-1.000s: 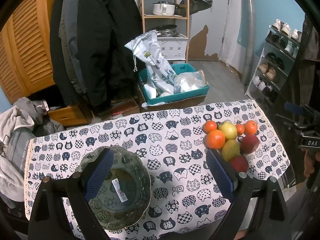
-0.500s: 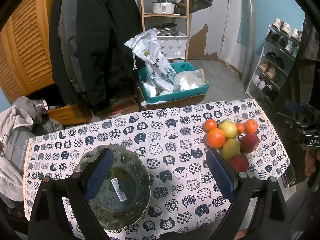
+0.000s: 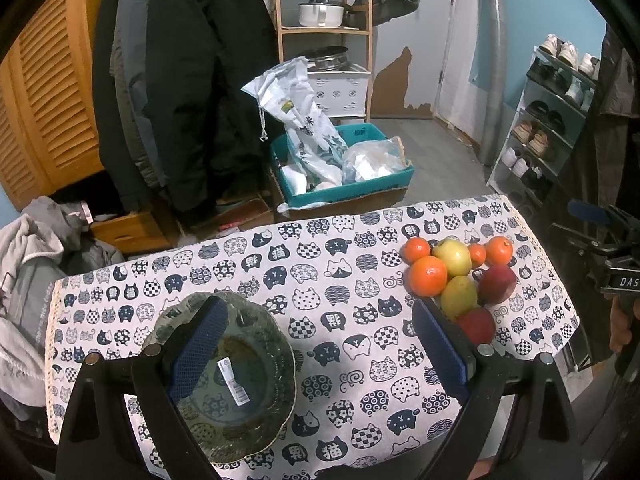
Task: Organize fruits
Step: 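Grasp the large orange with the left tool while the right tool grasps a red apple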
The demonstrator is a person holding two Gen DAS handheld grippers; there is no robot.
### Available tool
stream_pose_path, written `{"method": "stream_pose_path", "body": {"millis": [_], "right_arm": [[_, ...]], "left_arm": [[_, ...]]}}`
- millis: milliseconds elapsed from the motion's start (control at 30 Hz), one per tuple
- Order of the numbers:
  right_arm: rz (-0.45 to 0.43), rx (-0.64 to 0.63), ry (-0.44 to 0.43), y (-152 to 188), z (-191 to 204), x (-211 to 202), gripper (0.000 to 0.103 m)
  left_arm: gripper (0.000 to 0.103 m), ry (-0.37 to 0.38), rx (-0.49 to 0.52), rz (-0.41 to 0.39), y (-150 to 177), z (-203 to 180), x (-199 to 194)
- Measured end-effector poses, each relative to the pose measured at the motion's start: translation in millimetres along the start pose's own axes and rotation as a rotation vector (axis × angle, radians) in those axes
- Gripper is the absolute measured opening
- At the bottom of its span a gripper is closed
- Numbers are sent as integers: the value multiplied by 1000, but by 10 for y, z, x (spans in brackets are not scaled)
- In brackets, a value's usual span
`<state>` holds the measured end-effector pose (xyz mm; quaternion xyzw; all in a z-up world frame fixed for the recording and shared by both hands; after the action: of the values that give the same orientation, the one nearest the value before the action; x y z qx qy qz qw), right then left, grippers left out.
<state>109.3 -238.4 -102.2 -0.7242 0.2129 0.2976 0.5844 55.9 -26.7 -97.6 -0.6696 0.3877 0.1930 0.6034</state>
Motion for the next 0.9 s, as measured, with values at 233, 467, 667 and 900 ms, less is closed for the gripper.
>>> {"method": "stream_pose_path", "body": {"millis": [233, 467, 667, 900], "right_arm": [[54, 22, 4, 136, -46, 141, 100], [170, 54, 2, 446, -72, 482, 100], [274, 60, 14, 789, -85, 766, 100], [377, 88, 2, 1149, -53, 989, 100]], "left_arm": [[95, 26, 11, 56, 76, -52, 244], [95, 60, 18, 128, 179, -95, 534], [95, 64, 55, 182, 314, -212, 823], [95, 75, 63, 233, 472, -271, 1074]]}}
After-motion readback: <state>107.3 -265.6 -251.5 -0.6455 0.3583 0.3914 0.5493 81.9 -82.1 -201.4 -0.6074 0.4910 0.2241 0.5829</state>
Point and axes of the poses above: each gripper's, at about its wrist camera, not at the fingertips, and x roughly the way its jaws point, z to its left, y to its underside, the point moved 10 cm from there along x, roughly the way its jaws point, and after that the axes turned 14 degrees about y, right-handed, at the moved point
